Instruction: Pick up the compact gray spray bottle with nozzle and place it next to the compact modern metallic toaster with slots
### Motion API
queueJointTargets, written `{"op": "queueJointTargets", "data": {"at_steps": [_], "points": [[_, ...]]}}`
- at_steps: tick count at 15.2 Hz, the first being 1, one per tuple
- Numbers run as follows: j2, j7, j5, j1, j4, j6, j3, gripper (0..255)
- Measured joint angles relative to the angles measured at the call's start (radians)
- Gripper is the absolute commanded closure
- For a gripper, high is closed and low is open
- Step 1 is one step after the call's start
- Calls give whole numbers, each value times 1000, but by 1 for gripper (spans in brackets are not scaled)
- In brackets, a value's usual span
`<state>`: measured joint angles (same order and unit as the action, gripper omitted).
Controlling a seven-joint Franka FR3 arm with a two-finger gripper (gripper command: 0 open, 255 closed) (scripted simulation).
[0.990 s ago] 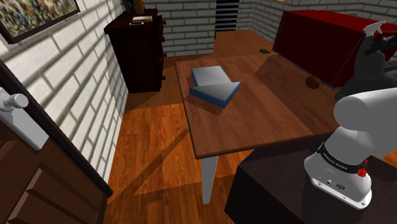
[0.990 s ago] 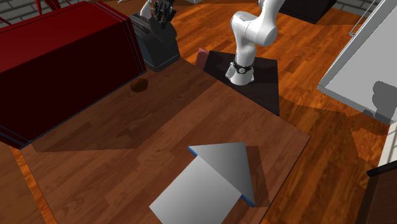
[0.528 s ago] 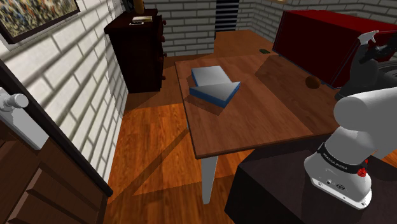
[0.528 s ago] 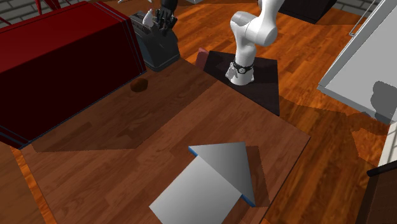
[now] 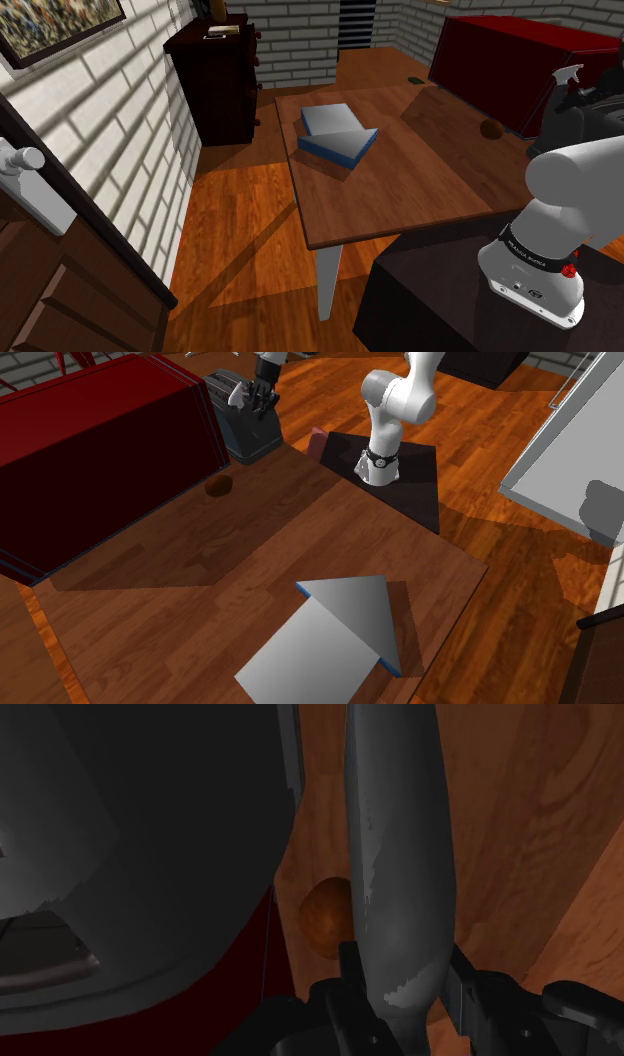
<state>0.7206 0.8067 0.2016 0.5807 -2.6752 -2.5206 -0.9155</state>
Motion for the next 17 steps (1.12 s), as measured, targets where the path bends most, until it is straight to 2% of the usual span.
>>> {"op": "queueJointTargets", "data": {"at_steps": [11, 14, 17], "points": [[-86, 73, -12, -88, -66, -171, -145, 255], [-109, 97, -18, -123, -82, -218, -194, 255], [-139, 125, -31, -179, -94, -273, -260, 255]]}}
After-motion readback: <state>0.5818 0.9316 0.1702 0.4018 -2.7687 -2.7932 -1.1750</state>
